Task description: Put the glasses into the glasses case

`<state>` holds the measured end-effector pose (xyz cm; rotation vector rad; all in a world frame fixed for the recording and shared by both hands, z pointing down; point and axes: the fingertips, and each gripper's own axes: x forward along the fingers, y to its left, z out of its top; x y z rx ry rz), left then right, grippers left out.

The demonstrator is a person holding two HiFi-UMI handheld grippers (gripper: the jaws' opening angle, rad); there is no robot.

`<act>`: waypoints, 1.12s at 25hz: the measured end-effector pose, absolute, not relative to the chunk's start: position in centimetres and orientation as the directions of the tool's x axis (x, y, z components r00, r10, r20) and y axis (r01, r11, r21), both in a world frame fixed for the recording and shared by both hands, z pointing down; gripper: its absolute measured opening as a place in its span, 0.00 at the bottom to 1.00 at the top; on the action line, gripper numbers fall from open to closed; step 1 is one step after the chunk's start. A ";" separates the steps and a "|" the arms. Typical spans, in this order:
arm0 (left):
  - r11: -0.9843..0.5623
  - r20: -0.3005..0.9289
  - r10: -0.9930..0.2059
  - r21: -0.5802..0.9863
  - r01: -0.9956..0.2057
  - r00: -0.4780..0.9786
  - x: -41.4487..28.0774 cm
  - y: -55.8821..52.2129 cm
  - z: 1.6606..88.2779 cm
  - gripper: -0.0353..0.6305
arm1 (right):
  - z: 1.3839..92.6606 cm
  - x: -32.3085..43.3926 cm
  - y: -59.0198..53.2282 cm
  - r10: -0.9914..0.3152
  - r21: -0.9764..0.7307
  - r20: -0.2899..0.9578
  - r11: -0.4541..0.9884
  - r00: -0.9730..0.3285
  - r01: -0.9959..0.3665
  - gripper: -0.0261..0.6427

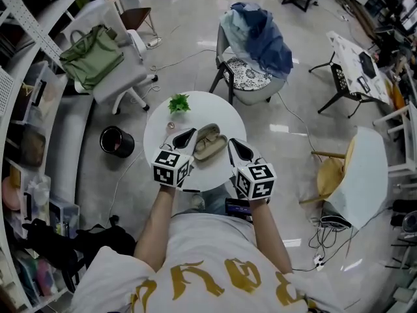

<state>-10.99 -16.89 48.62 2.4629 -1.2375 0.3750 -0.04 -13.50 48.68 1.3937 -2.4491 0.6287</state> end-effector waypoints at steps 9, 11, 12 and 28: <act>-0.543 0.370 -0.733 0.187 -0.818 0.571 -11.8 -15.5 47.4 0.06 | 48.5 -1.2 -12.6 -0.744 -0.233 0.409 0.474 -0.528 -0.849 0.07; -0.551 0.354 -0.731 0.197 -0.811 0.583 -11.8 -15.2 47.2 0.06 | 48.4 -1.5 -12.4 -0.739 -0.227 0.411 0.484 -0.534 -0.845 0.07; -0.552 0.352 -0.730 0.200 -0.809 0.585 -11.8 -15.0 47.1 0.06 | 48.4 -1.7 -12.3 -0.737 -0.224 0.413 0.488 -0.536 -0.844 0.07; -0.545 0.367 -0.730 0.196 -0.815 0.577 -11.8 -14.1 47.5 0.05 | 48.2 -1.3 -11.2 -0.740 -0.255 0.398 0.477 -0.541 -0.841 0.07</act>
